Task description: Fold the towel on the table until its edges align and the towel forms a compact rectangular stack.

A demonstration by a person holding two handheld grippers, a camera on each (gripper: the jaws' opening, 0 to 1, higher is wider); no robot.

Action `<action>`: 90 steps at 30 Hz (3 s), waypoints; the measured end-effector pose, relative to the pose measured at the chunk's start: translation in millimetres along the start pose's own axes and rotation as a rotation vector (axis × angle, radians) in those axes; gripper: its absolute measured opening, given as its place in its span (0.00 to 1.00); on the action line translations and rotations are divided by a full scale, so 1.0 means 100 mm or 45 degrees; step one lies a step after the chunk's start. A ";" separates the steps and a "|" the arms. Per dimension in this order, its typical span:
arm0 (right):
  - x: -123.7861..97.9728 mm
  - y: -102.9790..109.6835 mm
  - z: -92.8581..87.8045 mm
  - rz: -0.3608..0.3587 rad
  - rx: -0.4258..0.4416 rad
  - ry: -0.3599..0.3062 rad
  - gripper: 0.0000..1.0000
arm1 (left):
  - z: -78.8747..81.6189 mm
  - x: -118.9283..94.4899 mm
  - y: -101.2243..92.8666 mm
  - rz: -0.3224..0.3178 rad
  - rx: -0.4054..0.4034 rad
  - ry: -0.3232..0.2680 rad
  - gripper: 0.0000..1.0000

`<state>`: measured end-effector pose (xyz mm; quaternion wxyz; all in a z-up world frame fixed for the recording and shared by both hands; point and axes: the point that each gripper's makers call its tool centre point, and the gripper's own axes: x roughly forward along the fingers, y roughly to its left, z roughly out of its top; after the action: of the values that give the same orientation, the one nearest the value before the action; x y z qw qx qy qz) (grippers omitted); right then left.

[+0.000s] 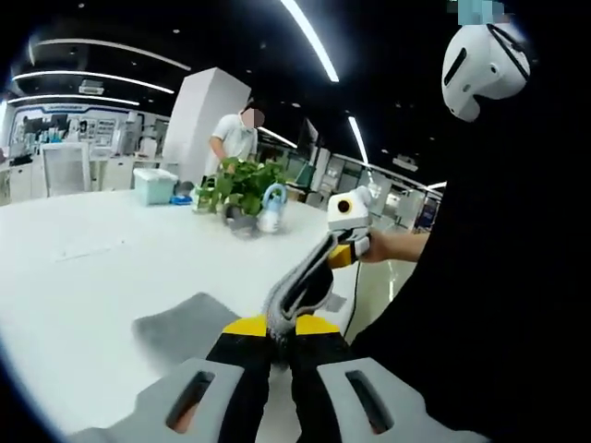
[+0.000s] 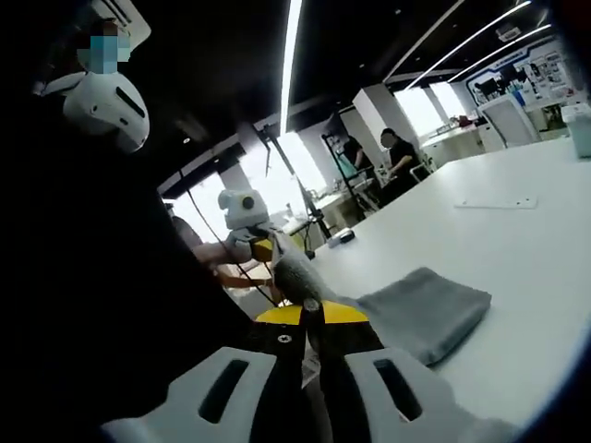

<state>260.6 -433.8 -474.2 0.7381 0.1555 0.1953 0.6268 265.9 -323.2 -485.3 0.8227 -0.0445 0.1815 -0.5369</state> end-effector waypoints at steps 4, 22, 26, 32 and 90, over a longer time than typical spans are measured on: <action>0.01 0.05 0.04 0.016 0.002 0.002 0.02 | 0.27 -0.15 -0.06 -0.003 -0.019 -0.039 0.06; -0.06 0.13 0.14 0.066 -0.004 -0.023 0.02 | 0.44 -0.22 -0.19 -0.062 -0.008 -0.048 0.06; -0.05 0.08 0.11 0.071 0.025 -0.008 0.02 | 0.39 -0.21 -0.18 -0.073 -0.036 -0.034 0.06; -0.01 -0.09 0.02 0.057 0.168 0.042 0.02 | 0.28 -0.15 -0.07 -0.127 -0.171 0.017 0.07; 0.30 -1.77 -0.71 -0.485 0.540 0.131 0.01 | -0.81 0.64 1.62 0.179 -0.235 0.312 0.07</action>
<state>383.7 -435.0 -622.9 0.7827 0.2348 0.3847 0.4292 401.2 -302.4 -620.4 0.8224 -0.0413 0.3316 -0.4604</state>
